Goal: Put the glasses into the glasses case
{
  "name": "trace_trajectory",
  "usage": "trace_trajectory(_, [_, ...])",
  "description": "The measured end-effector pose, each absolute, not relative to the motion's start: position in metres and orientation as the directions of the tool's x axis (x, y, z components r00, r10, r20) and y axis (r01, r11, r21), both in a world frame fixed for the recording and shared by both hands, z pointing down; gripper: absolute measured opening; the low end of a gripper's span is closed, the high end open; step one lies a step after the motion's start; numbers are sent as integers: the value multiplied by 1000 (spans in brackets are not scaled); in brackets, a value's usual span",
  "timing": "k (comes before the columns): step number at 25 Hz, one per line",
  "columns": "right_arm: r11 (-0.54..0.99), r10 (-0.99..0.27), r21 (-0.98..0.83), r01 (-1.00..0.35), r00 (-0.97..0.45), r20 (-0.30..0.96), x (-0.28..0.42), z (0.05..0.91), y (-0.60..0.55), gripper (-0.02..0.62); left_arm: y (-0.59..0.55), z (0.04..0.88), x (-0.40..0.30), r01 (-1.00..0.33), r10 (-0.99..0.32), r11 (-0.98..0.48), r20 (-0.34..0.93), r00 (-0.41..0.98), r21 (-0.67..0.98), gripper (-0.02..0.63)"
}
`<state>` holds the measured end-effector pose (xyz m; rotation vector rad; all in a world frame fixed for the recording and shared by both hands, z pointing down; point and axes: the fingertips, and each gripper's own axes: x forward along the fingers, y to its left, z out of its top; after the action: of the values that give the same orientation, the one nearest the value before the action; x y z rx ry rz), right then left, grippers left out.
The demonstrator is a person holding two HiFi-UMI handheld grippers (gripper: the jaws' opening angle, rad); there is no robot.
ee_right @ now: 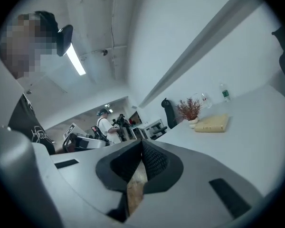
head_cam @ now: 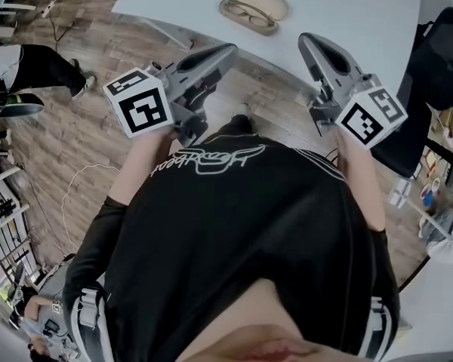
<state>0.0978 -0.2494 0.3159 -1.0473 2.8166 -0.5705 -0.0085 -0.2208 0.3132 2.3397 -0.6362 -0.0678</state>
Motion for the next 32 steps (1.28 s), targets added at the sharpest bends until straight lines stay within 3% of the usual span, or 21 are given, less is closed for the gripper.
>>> trace_trajectory(8, [767, -573, -321, -555, -819, 46, 85, 287, -216, 9, -204, 280, 5, -416, -468, -691, 73, 881, 592, 6])
trace_trajectory(19, [809, -553, -224, -544, -833, 27, 148, 275, -54, 9, -49, 262, 81, -399, -465, -761, 0, 886, 512, 6])
trace_trajectory(32, [836, -514, -216, -504, -858, 10, 176, 275, 47, 9, 39, 267, 119, -392, -456, -755, 8, 890, 526, 6])
